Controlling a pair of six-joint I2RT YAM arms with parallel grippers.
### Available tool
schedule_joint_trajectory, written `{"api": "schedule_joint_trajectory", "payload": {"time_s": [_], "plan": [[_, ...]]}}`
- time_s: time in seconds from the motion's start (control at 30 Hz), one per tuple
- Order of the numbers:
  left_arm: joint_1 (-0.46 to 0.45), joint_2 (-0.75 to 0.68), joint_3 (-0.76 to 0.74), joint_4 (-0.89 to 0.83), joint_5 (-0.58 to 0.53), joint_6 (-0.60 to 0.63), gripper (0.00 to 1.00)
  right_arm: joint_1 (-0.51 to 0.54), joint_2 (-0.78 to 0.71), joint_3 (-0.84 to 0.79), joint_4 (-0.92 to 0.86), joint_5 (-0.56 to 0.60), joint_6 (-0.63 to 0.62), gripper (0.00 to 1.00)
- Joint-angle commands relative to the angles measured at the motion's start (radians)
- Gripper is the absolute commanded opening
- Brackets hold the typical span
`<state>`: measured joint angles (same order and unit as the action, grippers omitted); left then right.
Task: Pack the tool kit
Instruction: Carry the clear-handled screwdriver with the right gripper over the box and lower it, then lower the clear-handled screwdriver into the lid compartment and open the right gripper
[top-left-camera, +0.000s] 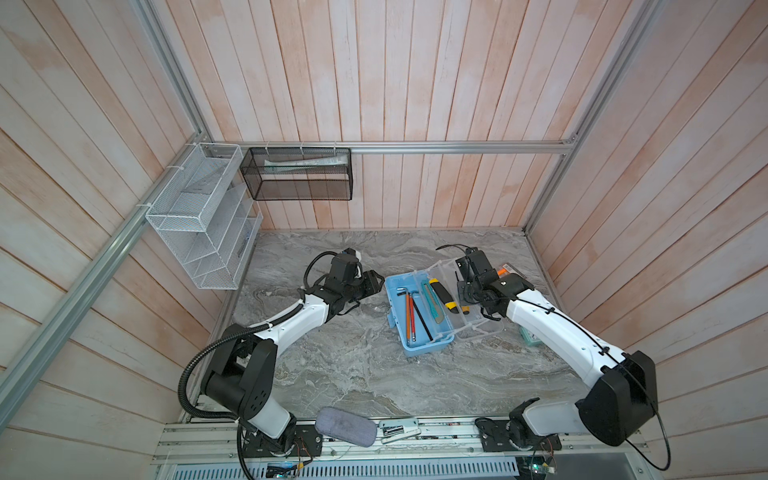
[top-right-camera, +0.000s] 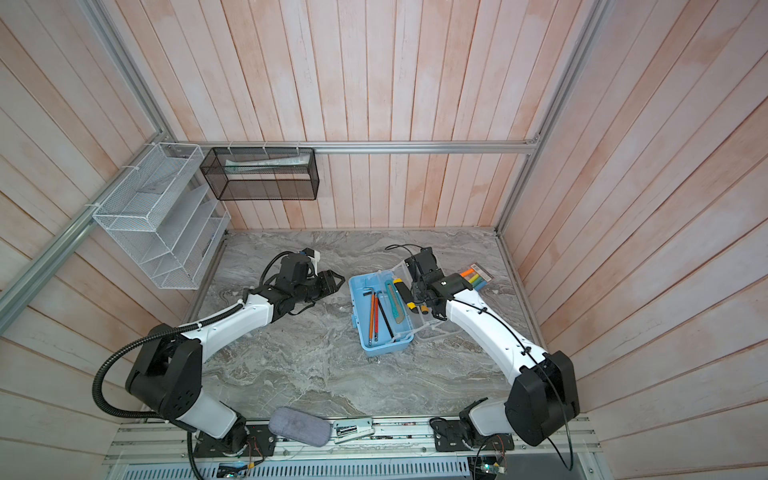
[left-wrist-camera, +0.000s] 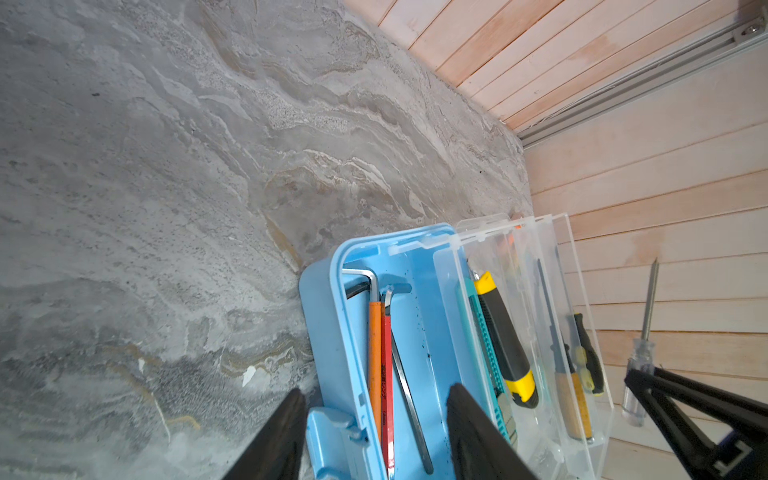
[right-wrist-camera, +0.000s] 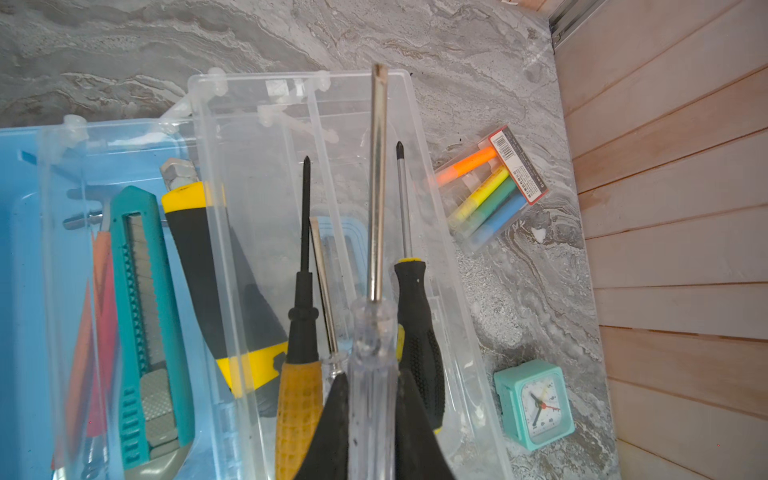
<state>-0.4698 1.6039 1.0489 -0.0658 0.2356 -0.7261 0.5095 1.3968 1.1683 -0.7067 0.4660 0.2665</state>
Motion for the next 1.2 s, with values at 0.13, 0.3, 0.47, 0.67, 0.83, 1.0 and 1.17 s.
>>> {"api": "schedule_joint_trajectory", "payload": {"time_s": [0.13, 0.3, 0.47, 0.67, 0.83, 1.0, 1.17], "plan": [[-0.003, 0.057, 0.042, 0.008, 0.024, 0.024, 0.57, -0.015, 0.048, -0.024, 0.018, 0.035, -0.076, 0.0], [-0.003, 0.065, 0.03, 0.022, 0.042, 0.006, 0.57, -0.02, 0.051, -0.022, 0.012, 0.029, -0.097, 0.0], [-0.003, 0.058, 0.005, 0.034, 0.042, -0.006, 0.57, -0.031, 0.037, -0.039, 0.026, 0.034, -0.111, 0.0], [-0.003, 0.061, 0.002, 0.037, 0.041, -0.012, 0.57, -0.034, 0.024, -0.052, 0.031, 0.061, -0.106, 0.0], [-0.003, 0.075, 0.01, 0.039, 0.048, -0.012, 0.57, -0.036, 0.017, -0.067, 0.039, 0.043, -0.107, 0.0], [-0.004, 0.089, 0.016, 0.037, 0.048, -0.009, 0.57, -0.035, 0.011, -0.073, 0.031, 0.017, -0.095, 0.12], [-0.004, 0.111, 0.034, 0.026, 0.048, -0.004, 0.57, -0.042, 0.002, -0.085, 0.03, 0.005, -0.09, 0.22]]}}
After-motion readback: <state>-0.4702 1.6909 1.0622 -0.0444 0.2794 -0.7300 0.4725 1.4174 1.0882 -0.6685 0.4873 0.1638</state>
